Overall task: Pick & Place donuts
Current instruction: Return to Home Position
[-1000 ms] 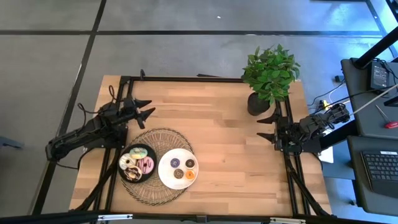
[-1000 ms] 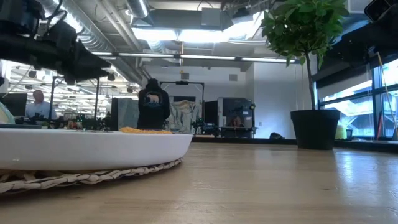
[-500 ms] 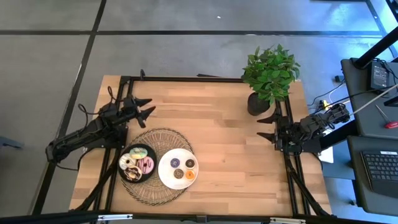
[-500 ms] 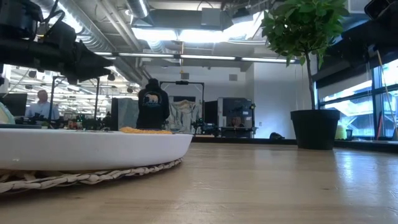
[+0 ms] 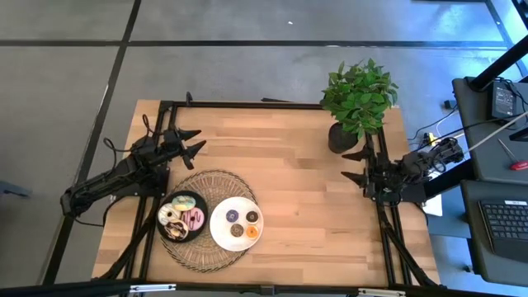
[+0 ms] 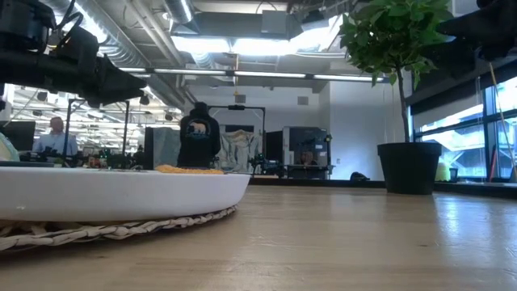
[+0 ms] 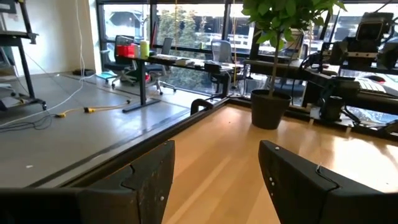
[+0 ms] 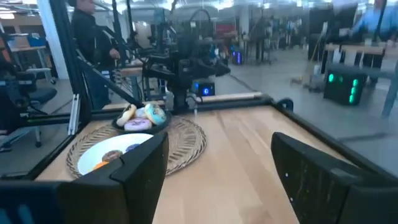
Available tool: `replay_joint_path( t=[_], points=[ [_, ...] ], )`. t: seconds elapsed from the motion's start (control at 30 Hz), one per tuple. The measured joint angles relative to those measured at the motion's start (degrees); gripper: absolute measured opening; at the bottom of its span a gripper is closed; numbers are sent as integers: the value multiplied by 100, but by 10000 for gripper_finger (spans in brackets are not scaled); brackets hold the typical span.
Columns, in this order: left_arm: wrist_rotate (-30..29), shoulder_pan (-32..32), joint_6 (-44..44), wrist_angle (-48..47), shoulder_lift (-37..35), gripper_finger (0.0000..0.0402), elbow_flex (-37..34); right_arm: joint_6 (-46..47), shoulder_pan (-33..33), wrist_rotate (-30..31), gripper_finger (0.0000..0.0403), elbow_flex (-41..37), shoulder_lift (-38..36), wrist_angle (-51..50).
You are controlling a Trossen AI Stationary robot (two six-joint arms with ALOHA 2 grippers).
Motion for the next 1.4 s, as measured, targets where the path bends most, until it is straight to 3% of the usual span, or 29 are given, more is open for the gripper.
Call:
replay_joint_path(
  t=[0.13, 0.37, 0.5, 0.7, 0.97, 1.2, 1.4],
  points=[
    [-4, 0, 0, -2, 2, 228, 0, -476, 0, -10, 284, -522, 4, 943],
    [-7, 0, 2, -4, 2, 228, 0, -572, -83, -65, 284, -750, 4, 1197],
    [-7, 0, 2, -5, 2, 228, 0, -726, -256, -172, 284, -1099, 2, 1837],
    [-10, 0, 2, 6, 4, 228, 0, -761, -626, -310, 284, -1111, 11, 1911],
    [-9, 0, 0, 17, 4, 228, -2, -842, -1105, 671, 284, -1111, 40, 1423],
    [-9, 0, 2, 22, 4, 228, -2, -1596, -1150, 689, 284, -1111, 186, 1424],
    [-9, 0, 2, 23, 4, 228, -2, -1641, -1147, 689, 284, -1111, 186, 1428]
  ],
)
